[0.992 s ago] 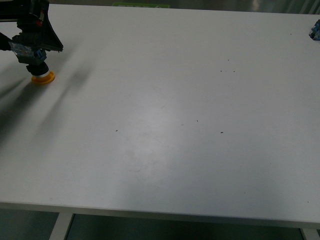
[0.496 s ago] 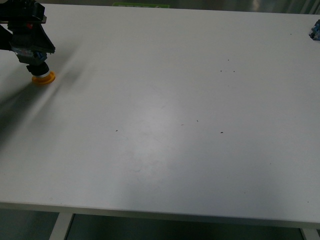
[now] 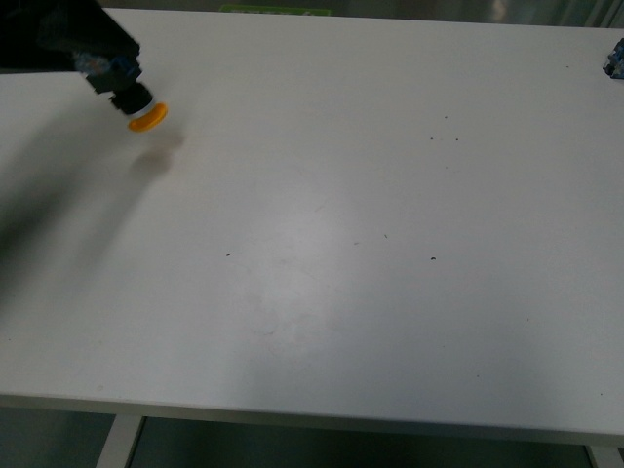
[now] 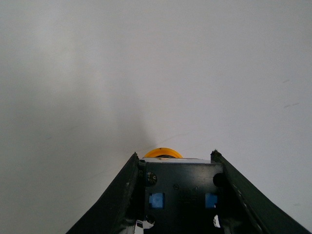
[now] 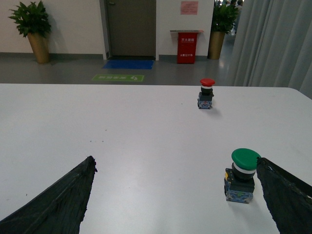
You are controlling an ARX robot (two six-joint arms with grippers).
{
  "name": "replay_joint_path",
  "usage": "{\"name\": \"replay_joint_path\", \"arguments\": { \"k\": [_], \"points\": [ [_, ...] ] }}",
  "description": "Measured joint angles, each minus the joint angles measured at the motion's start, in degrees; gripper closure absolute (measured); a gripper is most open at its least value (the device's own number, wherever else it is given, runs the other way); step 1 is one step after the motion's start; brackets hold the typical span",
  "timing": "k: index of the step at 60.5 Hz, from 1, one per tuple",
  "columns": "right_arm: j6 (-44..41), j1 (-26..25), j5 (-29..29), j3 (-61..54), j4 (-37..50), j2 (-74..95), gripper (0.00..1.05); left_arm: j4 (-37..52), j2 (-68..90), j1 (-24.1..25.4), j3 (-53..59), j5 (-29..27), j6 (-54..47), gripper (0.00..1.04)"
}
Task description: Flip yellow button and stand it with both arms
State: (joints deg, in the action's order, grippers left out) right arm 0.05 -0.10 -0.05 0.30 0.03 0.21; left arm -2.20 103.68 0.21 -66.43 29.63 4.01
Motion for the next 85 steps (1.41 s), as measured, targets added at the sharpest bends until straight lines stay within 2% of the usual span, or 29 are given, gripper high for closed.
{"name": "replay_joint_path", "arguments": {
  "k": [8,21,31,45,58,65,72,85],
  "points": [
    [0.0,0.0,-0.02,0.0,0.0,0.0,0.07,8.13,-0.5,-2.03,0.59,6.64,10.38,0.69],
    [0.0,0.0,0.0,0.0,0.0,0.0,0.07,24.5,0.04,-7.5,0.61,11.91,30.51,0.69],
    [0.0,0.0,0.0,0.0,0.0,0.0,0.07,30.93,3.52,-12.15,-3.21,12.15,43.1,0.69],
    [0.0,0.0,0.0,0.0,0.0,0.0,0.07,46.05,9.29,-16.55,-10.1,11.91,58.95,0.69],
    [0.0,0.0,0.0,0.0,0.0,0.0,0.07,46.47,14.75,-21.59,-19.12,11.58,66.42,0.69],
    [0.0,0.0,0.0,0.0,0.0,0.0,0.07,47.98,15.91,-24.04,-20.52,11.5,69.09,0.69],
    [0.0,0.0,0.0,0.0,0.0,0.0,0.07,51.21,15.72,-25.97,-20.09,11.52,71.43,0.69],
    [0.0,0.0,0.0,0.0,0.0,0.0,0.07,56.65,10.69,-26.84,-11.37,12.41,74.05,0.69]
  ]
}}
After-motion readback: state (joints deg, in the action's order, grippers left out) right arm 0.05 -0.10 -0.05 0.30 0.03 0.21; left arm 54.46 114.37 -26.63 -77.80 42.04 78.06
